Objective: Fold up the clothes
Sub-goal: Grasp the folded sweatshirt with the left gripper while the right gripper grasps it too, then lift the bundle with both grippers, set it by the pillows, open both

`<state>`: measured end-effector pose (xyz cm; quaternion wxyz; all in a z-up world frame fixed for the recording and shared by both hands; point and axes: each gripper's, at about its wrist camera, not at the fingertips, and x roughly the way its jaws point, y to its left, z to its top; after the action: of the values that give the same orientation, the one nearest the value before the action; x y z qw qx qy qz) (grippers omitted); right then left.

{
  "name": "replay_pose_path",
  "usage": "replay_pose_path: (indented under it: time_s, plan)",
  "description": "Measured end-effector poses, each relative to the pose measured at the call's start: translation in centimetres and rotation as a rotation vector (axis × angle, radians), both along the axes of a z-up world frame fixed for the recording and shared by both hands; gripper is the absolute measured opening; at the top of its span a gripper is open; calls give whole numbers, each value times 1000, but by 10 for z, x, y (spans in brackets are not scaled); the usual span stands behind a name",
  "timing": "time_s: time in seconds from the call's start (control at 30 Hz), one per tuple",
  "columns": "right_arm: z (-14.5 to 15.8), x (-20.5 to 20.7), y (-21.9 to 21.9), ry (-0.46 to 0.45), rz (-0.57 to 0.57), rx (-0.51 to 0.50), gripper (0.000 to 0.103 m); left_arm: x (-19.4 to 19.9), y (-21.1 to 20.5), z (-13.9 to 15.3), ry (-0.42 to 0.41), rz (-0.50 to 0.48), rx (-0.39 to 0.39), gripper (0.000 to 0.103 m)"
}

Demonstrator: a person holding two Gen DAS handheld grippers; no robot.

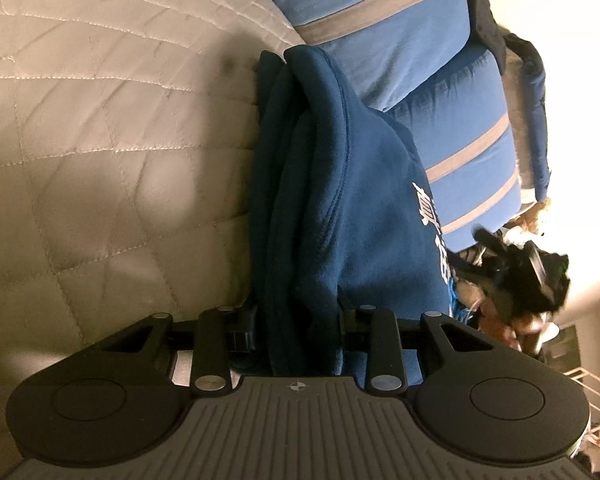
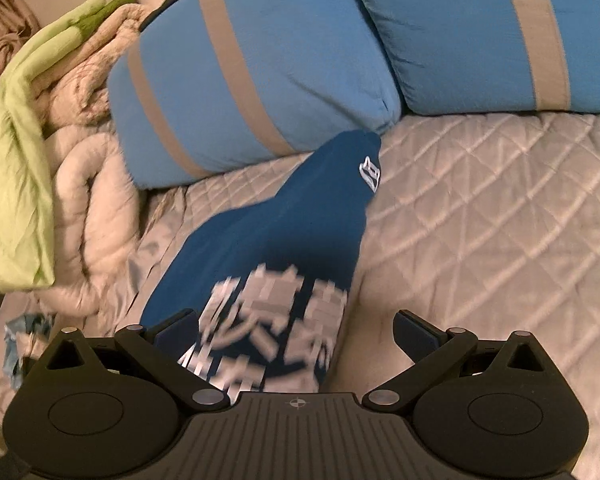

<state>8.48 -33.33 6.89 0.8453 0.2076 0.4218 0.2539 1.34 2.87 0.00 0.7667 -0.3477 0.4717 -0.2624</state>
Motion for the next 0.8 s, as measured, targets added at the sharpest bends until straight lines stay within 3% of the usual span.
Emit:
replay_pose_path:
  time_s: [0.23, 0.43, 0.47, 0.5, 0.57, 0.8]
  plan:
    - [-39, 59, 19, 43, -44, 43, 100, -4, -4, 5, -34, -2, 40, 33]
    - [-69, 83, 39, 122, -68, 151, 63, -8, -12, 16, -77, -6, 113, 30]
    - [-68, 84, 42, 117, -70, 138, 44, -9, -15, 21, -88, -11, 130, 29]
    - [-65, 83, 43, 123, -81, 135, 33, -10, -16, 26, -96, -11, 132, 28]
    - [-55, 79, 43, 120, -93, 132, 24, -13, -18, 37, -111, -10, 132, 26]
    - [24, 32, 25, -3, -57, 45, 22, -47, -40, 96, -189, -62, 91, 26]
